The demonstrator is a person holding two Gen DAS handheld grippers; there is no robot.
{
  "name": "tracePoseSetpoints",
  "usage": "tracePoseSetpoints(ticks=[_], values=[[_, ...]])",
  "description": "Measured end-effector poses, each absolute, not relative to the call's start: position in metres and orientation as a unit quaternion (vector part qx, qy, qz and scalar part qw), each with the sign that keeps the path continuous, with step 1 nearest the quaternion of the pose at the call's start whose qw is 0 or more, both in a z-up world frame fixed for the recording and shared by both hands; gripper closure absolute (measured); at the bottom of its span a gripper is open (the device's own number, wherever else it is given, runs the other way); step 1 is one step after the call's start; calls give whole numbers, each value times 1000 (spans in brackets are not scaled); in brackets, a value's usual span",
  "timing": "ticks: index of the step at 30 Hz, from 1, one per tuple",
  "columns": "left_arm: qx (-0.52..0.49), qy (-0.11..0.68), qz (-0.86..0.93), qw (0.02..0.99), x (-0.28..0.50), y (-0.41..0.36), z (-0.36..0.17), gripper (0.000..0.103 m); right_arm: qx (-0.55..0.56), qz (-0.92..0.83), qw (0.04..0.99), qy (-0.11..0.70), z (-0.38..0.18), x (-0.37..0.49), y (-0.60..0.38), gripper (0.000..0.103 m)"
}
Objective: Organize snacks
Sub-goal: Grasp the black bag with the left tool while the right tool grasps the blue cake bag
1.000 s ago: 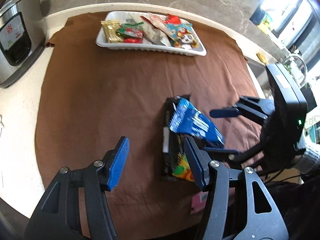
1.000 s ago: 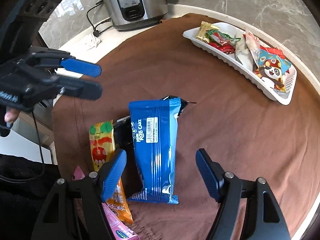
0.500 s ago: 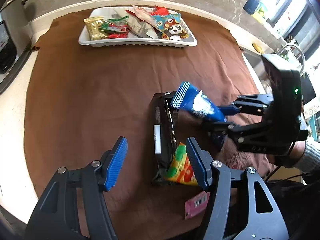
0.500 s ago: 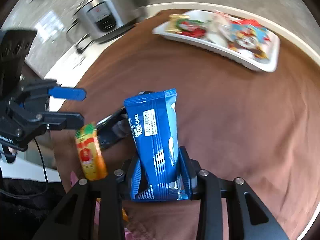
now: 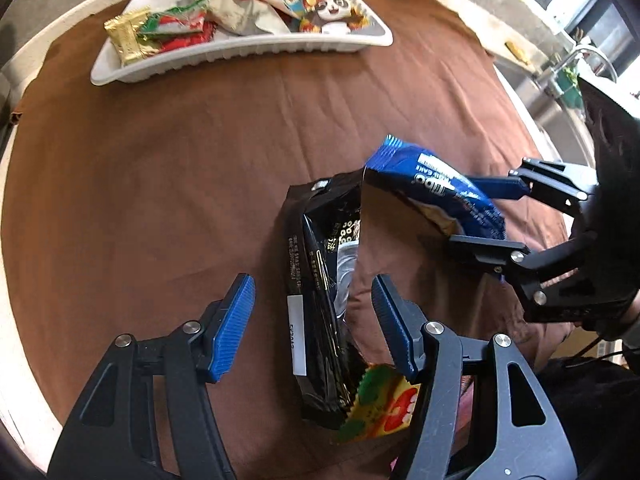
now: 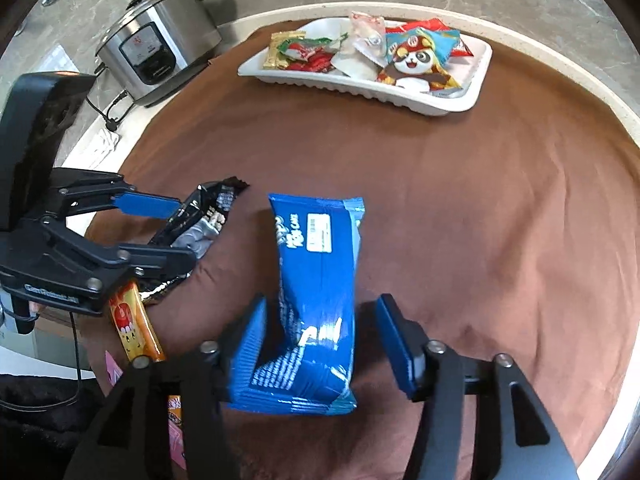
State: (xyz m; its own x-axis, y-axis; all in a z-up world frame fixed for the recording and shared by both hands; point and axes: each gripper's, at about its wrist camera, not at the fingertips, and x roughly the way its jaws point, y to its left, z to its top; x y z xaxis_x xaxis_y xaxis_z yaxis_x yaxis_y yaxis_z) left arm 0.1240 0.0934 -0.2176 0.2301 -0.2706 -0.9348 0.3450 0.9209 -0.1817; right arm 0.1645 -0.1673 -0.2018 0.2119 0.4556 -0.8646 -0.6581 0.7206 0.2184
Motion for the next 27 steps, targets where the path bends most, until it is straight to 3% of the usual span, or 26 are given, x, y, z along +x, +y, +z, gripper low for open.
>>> tracePoseSetpoints(ticks=[5, 9, 15, 22, 26, 27], values=[[39, 584, -202, 785, 129, 89, -222, 42, -97, 361, 768, 520, -203, 165, -160, 24], [36, 582, -210, 785, 131, 86, -224, 32, -85, 367, 759, 531, -205, 166, -155, 9], [76, 571, -213, 789, 122, 70, -228, 20, -65, 364, 749, 550, -205, 175, -153, 5], [99, 566, -202, 793, 121, 56, -233, 17, -85, 338, 761, 547, -206, 173, -149, 8], [99, 561, -201, 797, 122, 53, -234, 18, -113, 321, 774, 534, -205, 169, -150, 27], [107, 557, -199, 799, 121, 54, -234, 23, -117, 320, 776, 530, -205, 168, -151, 33]])
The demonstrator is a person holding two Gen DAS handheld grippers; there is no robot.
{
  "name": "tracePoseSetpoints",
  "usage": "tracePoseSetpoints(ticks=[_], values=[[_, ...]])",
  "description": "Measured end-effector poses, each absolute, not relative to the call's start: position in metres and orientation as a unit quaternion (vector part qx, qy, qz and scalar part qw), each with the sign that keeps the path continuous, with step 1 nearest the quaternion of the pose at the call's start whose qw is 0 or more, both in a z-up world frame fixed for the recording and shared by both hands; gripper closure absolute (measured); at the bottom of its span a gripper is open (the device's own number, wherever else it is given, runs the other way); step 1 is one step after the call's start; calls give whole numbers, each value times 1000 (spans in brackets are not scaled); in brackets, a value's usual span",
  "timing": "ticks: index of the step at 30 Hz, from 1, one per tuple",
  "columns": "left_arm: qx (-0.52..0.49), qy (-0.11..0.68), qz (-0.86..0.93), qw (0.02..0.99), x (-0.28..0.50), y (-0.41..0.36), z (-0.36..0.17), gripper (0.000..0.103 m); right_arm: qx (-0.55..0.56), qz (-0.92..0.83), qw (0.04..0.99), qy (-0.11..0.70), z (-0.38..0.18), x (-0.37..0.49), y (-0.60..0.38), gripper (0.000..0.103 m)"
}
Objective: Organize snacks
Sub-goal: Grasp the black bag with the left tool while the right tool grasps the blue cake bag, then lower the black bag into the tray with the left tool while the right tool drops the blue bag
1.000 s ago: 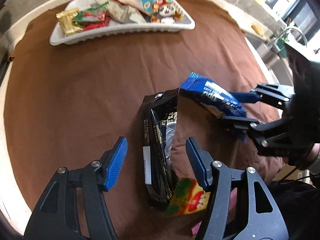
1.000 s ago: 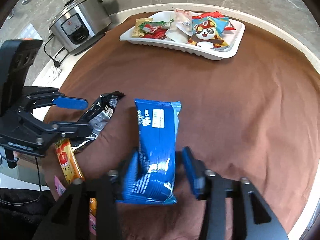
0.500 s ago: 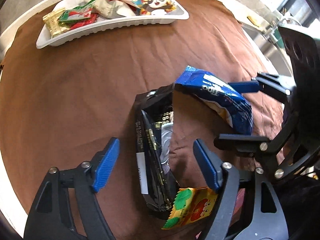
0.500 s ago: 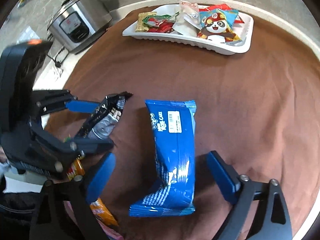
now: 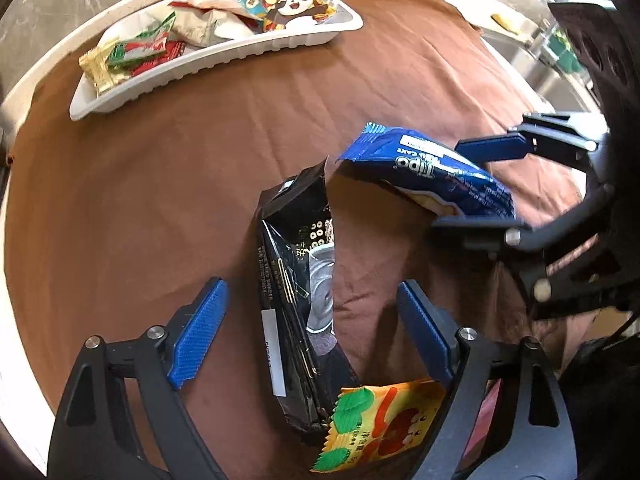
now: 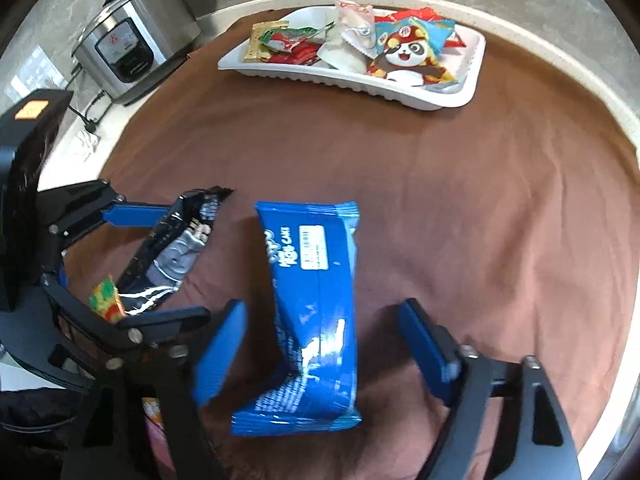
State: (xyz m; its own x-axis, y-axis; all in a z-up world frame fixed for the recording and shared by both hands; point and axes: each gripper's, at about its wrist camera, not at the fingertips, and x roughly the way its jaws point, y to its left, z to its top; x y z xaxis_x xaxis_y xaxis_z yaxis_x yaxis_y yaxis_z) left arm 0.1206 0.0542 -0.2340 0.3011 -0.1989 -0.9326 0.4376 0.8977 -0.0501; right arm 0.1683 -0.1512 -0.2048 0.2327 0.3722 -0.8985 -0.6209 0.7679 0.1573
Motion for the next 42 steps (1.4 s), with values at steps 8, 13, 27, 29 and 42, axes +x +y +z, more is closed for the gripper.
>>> tracePoseSetpoints(ticks=[8, 13, 27, 29, 42], values=[[99, 538, -189, 815, 119, 75, -227, 75, -64, 326, 775, 537, -204, 176, -173, 66], [84, 539, -194, 815, 120, 83, -224, 77, -11, 333, 767, 548, -205, 183, -182, 68], [14, 512, -185, 839, 159, 126, -177, 77, 150, 348, 752, 540, -174, 234, -200, 68], [11, 507, -186, 842, 171, 132, -169, 77, 157, 352, 755, 531, -163, 247, -195, 68], [-14, 479, -193, 856, 278, 157, -137, 77, 176, 355, 777, 489, -127, 337, -149, 68]])
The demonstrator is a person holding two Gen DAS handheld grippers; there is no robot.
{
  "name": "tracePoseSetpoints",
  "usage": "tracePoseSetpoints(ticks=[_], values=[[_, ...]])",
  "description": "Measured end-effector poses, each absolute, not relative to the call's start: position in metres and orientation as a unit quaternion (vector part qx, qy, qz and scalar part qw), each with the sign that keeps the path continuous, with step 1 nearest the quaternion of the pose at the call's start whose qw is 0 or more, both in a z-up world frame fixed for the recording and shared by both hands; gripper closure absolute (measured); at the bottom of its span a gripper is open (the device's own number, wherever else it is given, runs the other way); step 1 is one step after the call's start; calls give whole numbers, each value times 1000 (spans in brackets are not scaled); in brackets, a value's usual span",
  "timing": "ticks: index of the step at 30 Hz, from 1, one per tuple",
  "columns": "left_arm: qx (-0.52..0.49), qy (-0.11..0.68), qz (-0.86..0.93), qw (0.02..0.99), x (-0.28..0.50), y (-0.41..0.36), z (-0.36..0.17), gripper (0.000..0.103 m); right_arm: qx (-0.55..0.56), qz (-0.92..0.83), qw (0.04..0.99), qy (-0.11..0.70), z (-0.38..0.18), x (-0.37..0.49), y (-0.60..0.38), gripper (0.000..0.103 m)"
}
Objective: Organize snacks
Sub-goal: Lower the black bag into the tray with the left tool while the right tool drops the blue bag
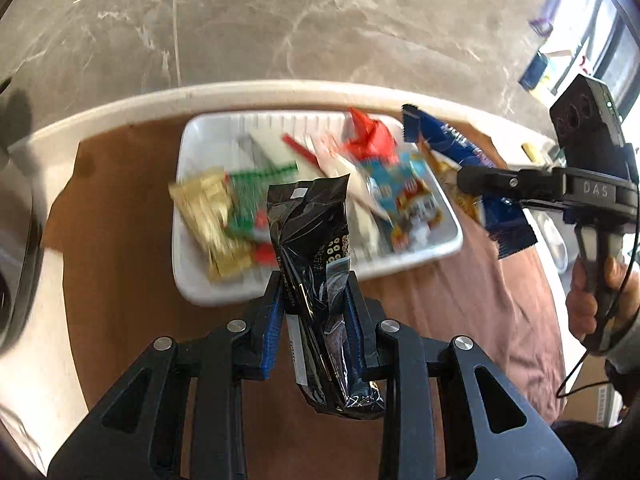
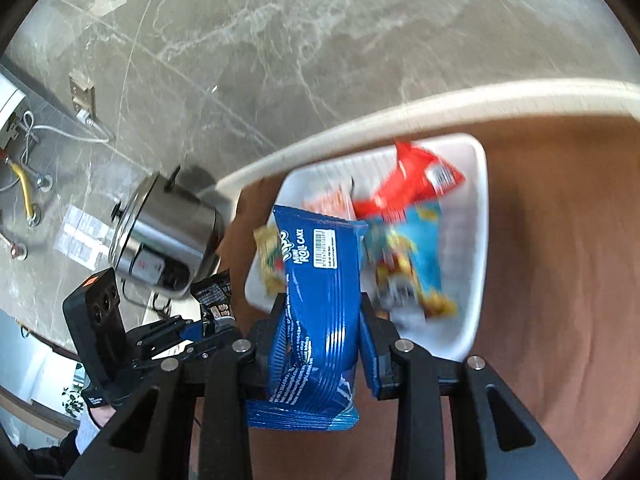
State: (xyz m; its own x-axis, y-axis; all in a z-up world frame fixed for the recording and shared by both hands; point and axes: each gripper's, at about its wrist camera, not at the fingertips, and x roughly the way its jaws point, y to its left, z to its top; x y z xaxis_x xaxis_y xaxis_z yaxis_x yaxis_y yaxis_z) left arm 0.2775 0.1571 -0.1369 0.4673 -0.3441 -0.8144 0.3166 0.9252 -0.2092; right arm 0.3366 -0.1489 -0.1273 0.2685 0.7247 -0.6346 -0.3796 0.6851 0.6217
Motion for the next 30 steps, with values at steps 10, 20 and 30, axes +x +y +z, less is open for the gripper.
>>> tracePoseSetpoints(ticks=[10, 20, 30], values=[[-20, 475, -191, 859, 358, 163, -136, 77, 174, 329, 791, 485, -132, 390, -124, 68], [-8, 486, -184, 854, 397, 150, -155, 77, 142, 300, 800, 500, -153, 409, -110, 65], [25, 501, -155, 851, 405, 134, -182, 72, 87, 301, 817, 485, -151, 406, -96, 31]])
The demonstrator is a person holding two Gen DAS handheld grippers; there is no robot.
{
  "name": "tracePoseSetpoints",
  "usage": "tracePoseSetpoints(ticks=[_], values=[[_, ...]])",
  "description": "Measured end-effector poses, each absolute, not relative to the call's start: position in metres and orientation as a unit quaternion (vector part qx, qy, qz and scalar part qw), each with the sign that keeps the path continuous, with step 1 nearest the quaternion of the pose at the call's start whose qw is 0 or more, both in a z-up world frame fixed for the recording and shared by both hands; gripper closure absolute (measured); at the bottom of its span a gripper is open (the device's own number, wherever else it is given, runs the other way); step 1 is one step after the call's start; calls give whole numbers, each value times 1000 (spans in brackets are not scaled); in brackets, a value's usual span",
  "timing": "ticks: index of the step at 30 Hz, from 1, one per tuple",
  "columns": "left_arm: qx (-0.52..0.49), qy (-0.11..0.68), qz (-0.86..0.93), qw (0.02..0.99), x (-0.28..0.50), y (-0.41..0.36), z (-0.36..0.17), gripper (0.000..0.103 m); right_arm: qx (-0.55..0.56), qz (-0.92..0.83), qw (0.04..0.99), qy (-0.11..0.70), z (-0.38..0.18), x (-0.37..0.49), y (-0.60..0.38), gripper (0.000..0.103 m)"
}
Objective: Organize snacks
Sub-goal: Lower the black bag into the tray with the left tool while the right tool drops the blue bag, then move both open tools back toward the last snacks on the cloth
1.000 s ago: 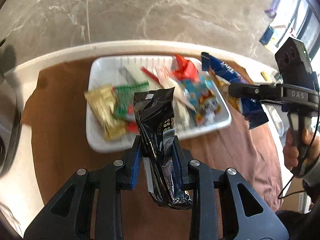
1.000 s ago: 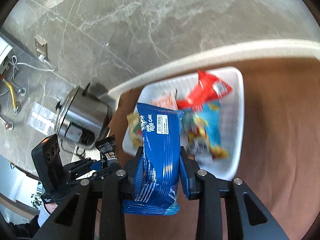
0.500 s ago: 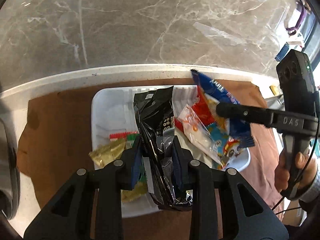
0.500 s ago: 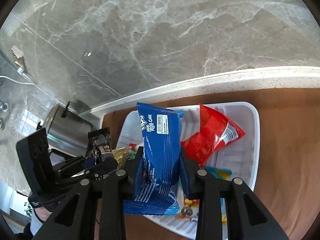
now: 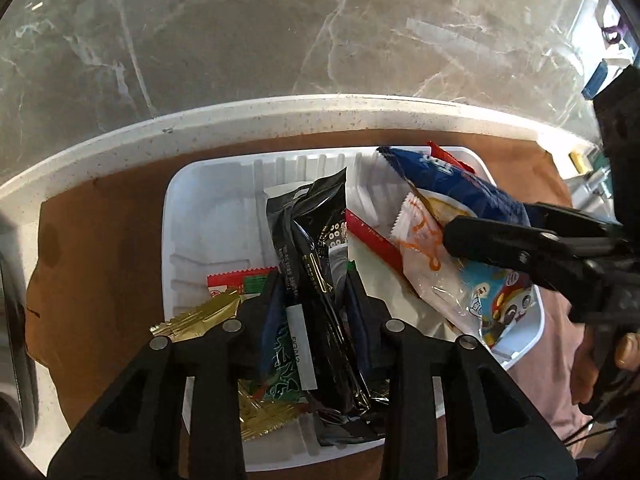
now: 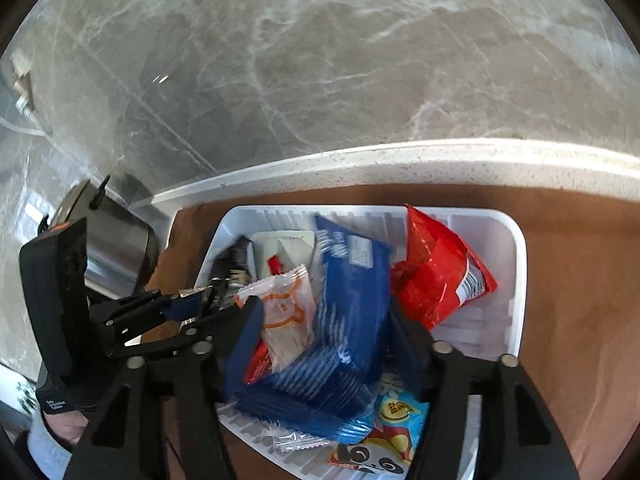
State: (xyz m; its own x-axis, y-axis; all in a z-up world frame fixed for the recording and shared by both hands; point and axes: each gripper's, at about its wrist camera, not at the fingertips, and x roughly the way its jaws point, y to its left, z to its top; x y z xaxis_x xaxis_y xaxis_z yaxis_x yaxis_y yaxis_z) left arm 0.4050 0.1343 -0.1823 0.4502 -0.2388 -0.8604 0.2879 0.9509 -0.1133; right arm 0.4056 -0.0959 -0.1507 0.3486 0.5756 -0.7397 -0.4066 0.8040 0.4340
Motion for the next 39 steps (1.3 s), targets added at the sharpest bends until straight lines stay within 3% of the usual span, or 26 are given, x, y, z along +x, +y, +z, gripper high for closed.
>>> tracePoseSetpoints(ticks=[1, 3, 19, 39], values=[[26, 499, -153, 853, 405, 134, -182, 69, 81, 301, 821, 479, -148, 404, -95, 30], [28, 490, -147, 859, 404, 132, -177, 54, 72, 298, 831, 464, -141, 401, -97, 25], [5, 416, -127, 900, 361, 138, -116, 50, 22, 270, 884, 381, -80, 358, -125, 19], [-31, 419, -134, 897, 221, 142, -88, 46, -3, 278, 892, 356, -54, 271, -149, 16]])
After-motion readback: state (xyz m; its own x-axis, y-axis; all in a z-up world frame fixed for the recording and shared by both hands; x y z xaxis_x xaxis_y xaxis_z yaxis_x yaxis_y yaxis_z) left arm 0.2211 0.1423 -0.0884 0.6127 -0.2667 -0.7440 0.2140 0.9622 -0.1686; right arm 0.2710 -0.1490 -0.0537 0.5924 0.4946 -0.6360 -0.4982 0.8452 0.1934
